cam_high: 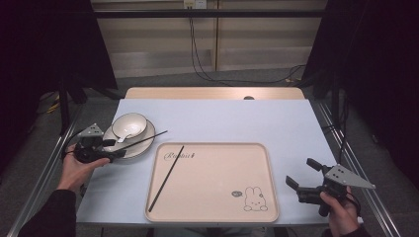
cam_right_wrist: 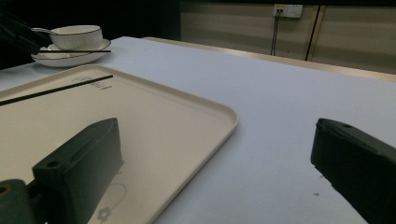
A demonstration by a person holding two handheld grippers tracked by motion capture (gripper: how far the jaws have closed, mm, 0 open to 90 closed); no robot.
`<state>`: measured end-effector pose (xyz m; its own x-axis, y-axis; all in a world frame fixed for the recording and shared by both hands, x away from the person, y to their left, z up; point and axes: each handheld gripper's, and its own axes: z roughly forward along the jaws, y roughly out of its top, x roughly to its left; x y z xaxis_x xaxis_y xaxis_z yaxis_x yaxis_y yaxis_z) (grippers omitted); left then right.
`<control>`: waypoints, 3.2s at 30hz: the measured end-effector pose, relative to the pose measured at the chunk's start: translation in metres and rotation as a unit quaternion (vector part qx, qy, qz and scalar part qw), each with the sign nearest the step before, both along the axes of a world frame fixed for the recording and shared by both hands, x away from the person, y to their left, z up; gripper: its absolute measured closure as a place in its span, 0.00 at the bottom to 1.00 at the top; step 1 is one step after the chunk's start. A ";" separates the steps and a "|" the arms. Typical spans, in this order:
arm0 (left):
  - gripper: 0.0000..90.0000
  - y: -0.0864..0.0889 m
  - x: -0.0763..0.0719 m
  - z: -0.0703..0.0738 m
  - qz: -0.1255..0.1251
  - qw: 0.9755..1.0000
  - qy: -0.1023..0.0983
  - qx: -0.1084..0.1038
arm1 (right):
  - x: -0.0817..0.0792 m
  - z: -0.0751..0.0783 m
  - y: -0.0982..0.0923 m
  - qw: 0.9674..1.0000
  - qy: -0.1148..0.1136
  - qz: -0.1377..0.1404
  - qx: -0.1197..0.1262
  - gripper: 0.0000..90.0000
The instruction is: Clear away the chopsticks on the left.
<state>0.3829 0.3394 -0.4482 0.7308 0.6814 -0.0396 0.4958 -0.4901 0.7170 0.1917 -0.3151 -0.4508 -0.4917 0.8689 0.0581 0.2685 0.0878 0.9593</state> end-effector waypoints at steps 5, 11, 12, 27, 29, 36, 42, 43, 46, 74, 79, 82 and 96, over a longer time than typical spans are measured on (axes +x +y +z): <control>0.56 -0.005 0.006 -0.004 -0.013 1.000 0.008 0.013 | 0.000 0.000 0.000 1.000 0.001 -0.001 0.001 0.02; 0.70 -0.005 0.009 -0.006 -0.025 0.999 0.009 0.019 | 0.000 0.000 0.000 1.000 0.002 -0.001 0.001 0.02; 0.75 -0.008 0.010 -0.006 -0.033 0.999 0.006 0.032 | 0.000 0.000 0.000 1.000 0.001 -0.001 0.001 0.02; 0.95 -0.019 0.008 -0.006 -0.062 0.997 0.017 0.037 | 0.000 0.000 0.000 1.000 0.002 -0.002 0.001 0.02; 0.95 -0.019 0.007 -0.003 -0.065 0.997 0.020 0.031 | 0.000 0.000 0.000 1.000 0.002 -0.003 0.001 0.02; 0.95 -0.020 0.001 0.006 -0.070 0.997 0.030 0.016 | 0.000 0.000 0.000 1.000 0.000 -0.003 0.001 0.02; 0.95 -0.019 -0.007 0.013 -0.065 0.997 0.042 -0.004 | 0.000 0.000 0.000 1.000 -0.001 -0.003 0.001 0.02; 0.95 -0.019 -0.010 0.014 -0.065 0.997 0.046 -0.013 | 0.000 0.000 0.000 1.000 -0.001 -0.003 0.001 0.02; 0.95 -0.018 -0.015 0.017 -0.056 0.997 0.049 -0.031 | 0.000 0.000 0.000 1.000 -0.001 -0.002 0.001 0.02; 0.95 -0.049 -0.059 0.041 -0.013 0.994 0.051 -0.097 | 0.000 0.000 0.001 1.000 -0.002 -0.002 0.002 0.02; 0.95 -0.057 -0.063 0.041 0.006 0.993 0.048 -0.104 | 0.000 0.000 0.001 1.000 -0.002 -0.001 0.002 0.02; 0.95 -0.062 -0.066 0.040 0.014 0.993 0.054 -0.102 | 0.000 0.000 0.001 1.000 -0.002 -0.002 0.002 0.02; 0.95 -0.088 -0.088 0.047 0.031 0.993 0.041 -0.104 | 0.000 0.000 0.001 1.000 -0.002 0.001 0.001 0.02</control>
